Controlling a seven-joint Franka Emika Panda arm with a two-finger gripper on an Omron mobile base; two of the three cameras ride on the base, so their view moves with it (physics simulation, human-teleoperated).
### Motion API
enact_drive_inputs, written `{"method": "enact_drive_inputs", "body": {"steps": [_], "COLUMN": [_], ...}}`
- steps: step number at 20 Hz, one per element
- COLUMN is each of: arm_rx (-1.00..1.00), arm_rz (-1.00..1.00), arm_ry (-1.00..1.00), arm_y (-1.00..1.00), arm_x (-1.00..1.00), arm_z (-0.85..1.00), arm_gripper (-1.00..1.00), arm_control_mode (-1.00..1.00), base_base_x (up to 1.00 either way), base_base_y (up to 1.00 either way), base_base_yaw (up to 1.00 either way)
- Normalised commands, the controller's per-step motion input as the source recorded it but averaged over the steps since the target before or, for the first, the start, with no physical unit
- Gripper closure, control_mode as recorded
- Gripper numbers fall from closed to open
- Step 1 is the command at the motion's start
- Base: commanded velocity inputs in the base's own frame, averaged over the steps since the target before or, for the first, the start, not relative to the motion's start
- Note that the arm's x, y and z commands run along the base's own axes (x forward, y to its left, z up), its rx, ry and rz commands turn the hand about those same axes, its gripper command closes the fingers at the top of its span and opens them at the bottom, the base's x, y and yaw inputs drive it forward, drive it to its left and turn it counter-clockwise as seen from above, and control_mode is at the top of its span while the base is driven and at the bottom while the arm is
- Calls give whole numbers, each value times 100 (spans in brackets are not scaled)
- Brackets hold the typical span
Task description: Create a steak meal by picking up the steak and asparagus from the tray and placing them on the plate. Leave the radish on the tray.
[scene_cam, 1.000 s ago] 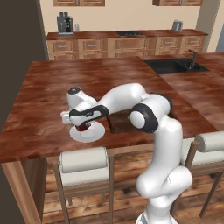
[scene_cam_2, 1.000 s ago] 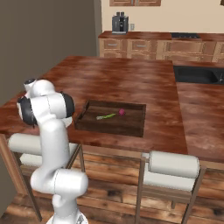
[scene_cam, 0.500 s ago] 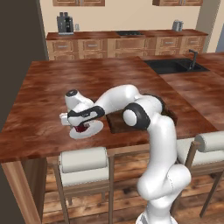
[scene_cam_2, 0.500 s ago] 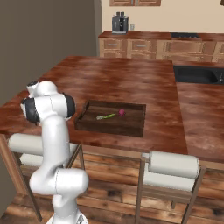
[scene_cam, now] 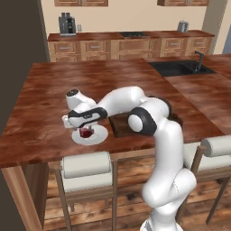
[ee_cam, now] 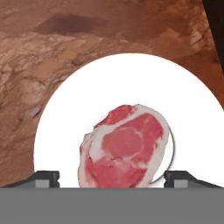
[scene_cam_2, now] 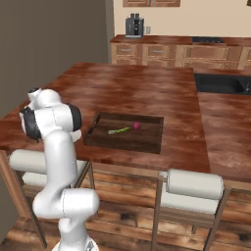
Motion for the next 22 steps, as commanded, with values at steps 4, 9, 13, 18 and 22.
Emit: {"method": "enact_drive_inputs", "body": {"steps": [4, 9, 13, 18, 22], "arm_rx": [1, 3, 5, 10, 8], "arm_rz": [0, 0, -5, -21, -26], "arm_ry": [-5, -18, -8, -1, 0], "arm_y": [-42, -42, -75, -99, -100], "arm_x": [-47, -49, -32, -4, 0], "arm_z": [37, 71, 68, 42, 17], "arm_gripper": [-100, -100, -100, -100, -100], "arm_control_mode": [-100, -100, -100, -100, -100], "base_base_x": [0, 0, 0, 0, 0], "base_base_y": [0, 0, 0, 0, 0], "base_base_yaw": [0, 0, 0, 0, 0]}}
